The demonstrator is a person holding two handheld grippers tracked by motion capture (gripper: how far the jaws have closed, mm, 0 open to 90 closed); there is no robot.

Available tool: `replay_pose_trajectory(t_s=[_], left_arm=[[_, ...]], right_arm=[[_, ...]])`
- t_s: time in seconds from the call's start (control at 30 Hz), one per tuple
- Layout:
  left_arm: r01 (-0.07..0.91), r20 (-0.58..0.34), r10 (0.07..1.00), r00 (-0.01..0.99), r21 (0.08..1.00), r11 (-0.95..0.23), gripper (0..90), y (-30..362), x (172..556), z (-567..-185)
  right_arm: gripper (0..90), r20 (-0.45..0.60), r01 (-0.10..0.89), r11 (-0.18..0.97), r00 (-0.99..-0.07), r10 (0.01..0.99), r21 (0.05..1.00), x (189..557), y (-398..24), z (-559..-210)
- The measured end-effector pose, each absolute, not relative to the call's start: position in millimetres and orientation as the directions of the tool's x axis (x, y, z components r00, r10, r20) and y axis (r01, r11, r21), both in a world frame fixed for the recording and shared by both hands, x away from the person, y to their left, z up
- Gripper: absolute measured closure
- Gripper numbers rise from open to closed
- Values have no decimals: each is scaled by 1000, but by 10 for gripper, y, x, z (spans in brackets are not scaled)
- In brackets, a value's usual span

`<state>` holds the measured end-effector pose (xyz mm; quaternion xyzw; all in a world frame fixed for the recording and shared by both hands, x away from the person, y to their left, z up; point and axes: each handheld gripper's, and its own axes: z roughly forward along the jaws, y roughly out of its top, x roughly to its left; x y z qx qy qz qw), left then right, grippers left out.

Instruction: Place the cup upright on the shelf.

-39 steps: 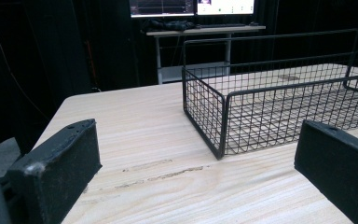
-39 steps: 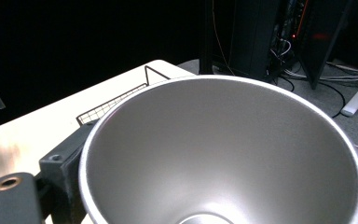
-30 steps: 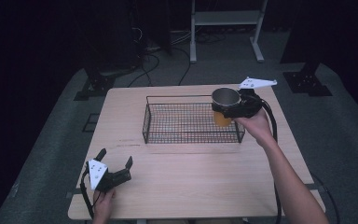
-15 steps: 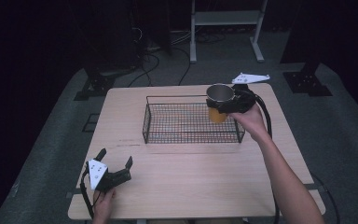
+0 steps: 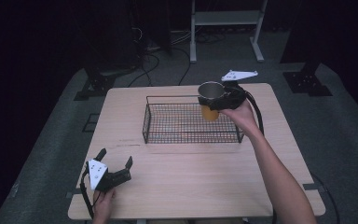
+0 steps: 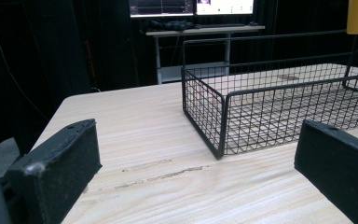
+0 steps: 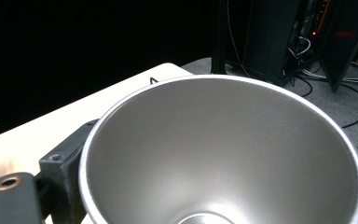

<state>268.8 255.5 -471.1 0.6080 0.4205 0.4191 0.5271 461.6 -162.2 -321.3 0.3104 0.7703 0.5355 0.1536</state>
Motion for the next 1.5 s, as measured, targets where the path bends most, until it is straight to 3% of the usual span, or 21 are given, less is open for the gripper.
replay_pose_trajectory(t_s=[0.9, 1.5], left_arm=[[69, 64, 953, 297, 994, -88, 0, 2558, 2687, -4710], [69, 64, 953, 298, 994, -88, 0, 2564, 2679, -4709]], right_arm=[[88, 138, 337, 235, -789, 598, 912, 4940, -1328, -3427], [87, 148, 363, 304, -821, 552, 881, 5094, -1204, -3783]])
